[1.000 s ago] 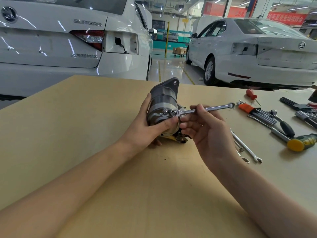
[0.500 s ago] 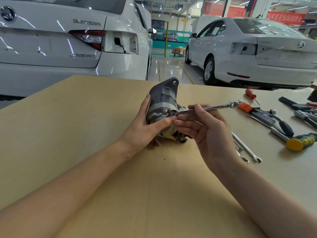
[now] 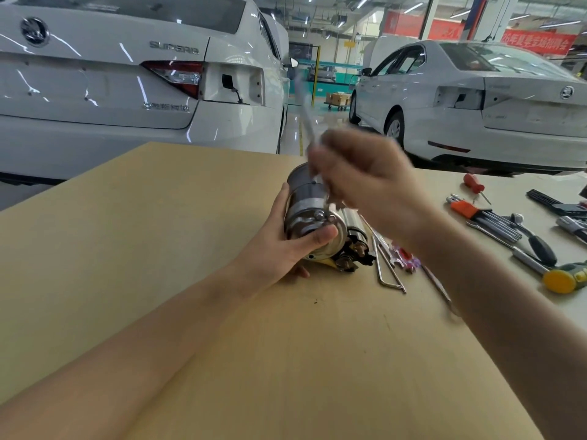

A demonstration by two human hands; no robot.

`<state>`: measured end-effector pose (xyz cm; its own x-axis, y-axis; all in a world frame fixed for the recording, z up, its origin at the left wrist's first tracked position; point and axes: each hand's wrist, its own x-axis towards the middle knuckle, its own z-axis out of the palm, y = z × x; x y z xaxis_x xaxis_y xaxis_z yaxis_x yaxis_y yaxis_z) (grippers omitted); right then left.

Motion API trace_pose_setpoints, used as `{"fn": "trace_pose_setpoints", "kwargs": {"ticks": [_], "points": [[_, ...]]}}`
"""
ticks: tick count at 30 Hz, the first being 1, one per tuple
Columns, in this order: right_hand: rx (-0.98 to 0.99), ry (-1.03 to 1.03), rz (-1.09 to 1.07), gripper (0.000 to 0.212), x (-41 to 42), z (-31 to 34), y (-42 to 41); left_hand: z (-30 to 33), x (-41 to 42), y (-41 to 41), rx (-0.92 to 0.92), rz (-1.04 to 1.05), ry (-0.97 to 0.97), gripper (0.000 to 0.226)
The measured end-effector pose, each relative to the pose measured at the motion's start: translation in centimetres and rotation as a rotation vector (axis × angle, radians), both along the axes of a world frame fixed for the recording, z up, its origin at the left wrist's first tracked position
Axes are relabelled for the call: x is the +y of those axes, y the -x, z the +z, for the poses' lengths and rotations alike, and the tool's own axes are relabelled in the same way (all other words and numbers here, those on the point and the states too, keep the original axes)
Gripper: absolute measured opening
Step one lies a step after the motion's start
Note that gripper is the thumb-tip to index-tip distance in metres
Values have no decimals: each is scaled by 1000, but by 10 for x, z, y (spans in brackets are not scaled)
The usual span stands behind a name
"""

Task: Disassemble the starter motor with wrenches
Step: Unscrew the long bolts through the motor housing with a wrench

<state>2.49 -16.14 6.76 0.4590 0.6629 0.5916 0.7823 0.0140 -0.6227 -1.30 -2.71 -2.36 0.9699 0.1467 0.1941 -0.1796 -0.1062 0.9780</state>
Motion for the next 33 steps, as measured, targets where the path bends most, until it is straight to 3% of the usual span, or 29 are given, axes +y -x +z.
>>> {"fn": "trace_pose_setpoints", "kwargs": {"ticks": [2,4,9,11,16,28,30,33], "points": [[287,-299,133,25,-9,6,-3,1,0,1,20,4,-14,133],[488,-449,151,23,-19,-1,-4,3,0,2,28,1,-39,137],[930,-507,-47,23,-32,-57,7,3,-2,2,34,67,-52,134],[984,-544,-19,25,-31,-66,8,2,-3,0,26,88,-57,133],[986,-574,78,24,-26,-66,11,1,-3,0,7,100,-61,127],[895,-579,30,20,-28,-67,9,2,-7,1,0,114,-34,129],[755,-527,-29,17,-28,-67,9,3,-6,1,9,109,-18,130],[340,-354,-167,18,-25,-57,4,3,-6,3,35,104,6,124]]}}
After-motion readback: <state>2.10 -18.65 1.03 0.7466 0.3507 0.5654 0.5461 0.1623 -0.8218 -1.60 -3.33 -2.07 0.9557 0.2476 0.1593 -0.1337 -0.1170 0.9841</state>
